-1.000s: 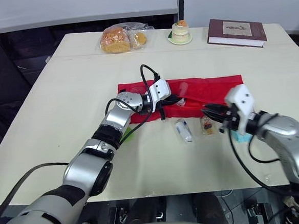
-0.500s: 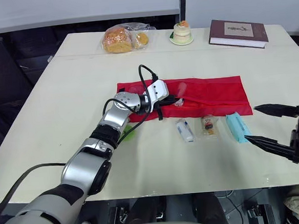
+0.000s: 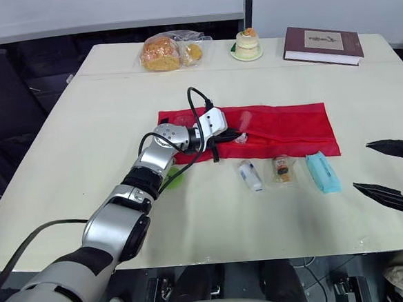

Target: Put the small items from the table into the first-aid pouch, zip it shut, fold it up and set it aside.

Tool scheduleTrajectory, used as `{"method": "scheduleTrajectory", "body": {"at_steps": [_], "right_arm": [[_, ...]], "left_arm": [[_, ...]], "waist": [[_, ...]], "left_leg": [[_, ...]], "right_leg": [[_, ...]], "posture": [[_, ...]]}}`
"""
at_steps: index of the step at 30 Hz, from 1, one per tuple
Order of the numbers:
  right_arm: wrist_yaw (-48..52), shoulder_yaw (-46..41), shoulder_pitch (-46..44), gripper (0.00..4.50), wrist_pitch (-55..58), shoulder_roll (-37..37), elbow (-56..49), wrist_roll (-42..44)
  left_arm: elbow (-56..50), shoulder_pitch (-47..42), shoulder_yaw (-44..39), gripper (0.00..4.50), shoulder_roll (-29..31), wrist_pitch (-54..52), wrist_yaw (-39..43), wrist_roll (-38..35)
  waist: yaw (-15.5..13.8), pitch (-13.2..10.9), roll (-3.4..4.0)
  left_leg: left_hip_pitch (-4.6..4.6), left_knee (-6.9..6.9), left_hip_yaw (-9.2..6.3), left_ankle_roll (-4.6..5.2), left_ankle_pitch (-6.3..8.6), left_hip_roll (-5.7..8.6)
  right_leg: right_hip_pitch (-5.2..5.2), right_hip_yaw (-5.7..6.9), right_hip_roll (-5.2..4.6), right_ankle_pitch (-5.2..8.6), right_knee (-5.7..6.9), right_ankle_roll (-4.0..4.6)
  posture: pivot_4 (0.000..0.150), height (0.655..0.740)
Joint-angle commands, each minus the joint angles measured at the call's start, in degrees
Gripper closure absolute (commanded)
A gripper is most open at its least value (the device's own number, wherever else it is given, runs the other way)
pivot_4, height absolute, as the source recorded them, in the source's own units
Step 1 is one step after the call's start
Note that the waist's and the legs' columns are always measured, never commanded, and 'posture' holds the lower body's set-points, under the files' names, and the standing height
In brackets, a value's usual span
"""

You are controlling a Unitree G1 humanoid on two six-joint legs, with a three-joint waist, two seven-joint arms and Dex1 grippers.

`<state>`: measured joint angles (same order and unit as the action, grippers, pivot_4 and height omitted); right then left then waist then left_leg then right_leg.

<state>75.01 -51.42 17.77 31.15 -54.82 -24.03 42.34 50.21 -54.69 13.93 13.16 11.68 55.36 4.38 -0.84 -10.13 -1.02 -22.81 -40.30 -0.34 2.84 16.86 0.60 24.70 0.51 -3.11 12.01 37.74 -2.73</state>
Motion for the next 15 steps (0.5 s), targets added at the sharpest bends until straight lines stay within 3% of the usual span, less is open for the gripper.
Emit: {"method": "scheduleTrajectory", "body": {"at_steps": [1,9,15], "right_arm": [[1.89,-4.74,0.94,0.08,-3.17,-0.94,3.03,-1.9],[0.54,-2.22,3.86,0.08,-2.75,0.41,-0.84,-2.38],[-14.14,15.35,2.04,0.08,0.42,5.35,-14.77,-5.0]], "left_arm": [[-0.87,-1.26,-0.64,4.5,0.36,0.76,0.0,-0.13],[-0.67,-1.08,-0.42,4.5,0.12,0.85,-0.03,0.01],[-0.82,-0.99,-0.27,4.5,-0.24,0.78,-0.3,0.14]], "waist": [[-0.01,0.0,0.0],[0.02,0.0,0.0],[0.09,0.04,-0.06]], "left_leg": [[0.0,0.0,0.0,0.0,0.0,0.0],[0.02,0.0,0.0,0.0,0.0,-0.01],[0.01,-0.01,-0.01,-0.01,0.0,-0.02]], "right_leg": [[0.0,0.0,0.0,0.0,0.0,0.0],[0.0,-0.01,0.01,0.0,0.01,0.0],[0.0,-0.01,0.0,0.0,0.02,0.0]], "posture": [[0.15,0.7289],[0.15,0.7289],[0.15,0.7289]]}}
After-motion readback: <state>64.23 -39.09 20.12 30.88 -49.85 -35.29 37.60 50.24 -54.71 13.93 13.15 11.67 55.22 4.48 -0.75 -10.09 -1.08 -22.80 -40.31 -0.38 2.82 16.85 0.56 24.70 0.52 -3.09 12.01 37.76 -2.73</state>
